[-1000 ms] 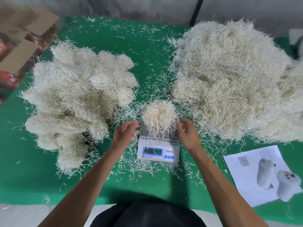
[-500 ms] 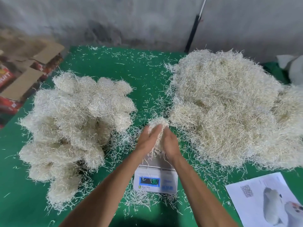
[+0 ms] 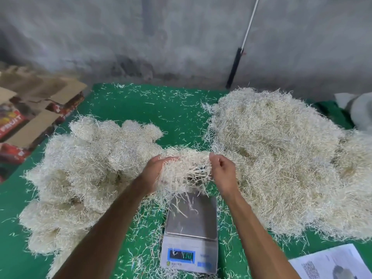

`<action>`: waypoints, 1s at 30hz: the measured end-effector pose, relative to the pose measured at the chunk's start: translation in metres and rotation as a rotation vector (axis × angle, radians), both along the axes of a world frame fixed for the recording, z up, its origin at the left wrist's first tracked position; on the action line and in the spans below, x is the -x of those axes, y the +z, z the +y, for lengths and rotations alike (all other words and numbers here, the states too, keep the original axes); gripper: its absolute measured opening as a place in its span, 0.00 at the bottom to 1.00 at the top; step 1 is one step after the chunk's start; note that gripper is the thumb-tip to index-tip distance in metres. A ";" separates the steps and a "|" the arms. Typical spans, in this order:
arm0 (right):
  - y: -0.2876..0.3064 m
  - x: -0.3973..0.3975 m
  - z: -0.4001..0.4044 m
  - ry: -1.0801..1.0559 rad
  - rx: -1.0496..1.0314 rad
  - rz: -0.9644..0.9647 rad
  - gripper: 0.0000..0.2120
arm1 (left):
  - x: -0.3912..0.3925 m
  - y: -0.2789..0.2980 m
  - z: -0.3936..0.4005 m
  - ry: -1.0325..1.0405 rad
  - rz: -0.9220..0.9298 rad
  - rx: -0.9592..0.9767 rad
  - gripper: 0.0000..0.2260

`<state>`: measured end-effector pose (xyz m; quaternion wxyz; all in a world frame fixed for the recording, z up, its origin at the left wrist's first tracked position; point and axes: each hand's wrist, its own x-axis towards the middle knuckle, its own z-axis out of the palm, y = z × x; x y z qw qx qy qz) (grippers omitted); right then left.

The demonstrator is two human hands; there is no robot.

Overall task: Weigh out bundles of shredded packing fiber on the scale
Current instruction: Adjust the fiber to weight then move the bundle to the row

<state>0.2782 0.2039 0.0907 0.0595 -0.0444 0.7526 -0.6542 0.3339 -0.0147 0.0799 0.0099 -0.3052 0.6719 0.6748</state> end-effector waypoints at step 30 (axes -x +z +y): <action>0.027 0.119 0.115 -0.356 0.146 0.019 0.08 | -0.019 0.016 0.045 0.178 -0.056 0.018 0.21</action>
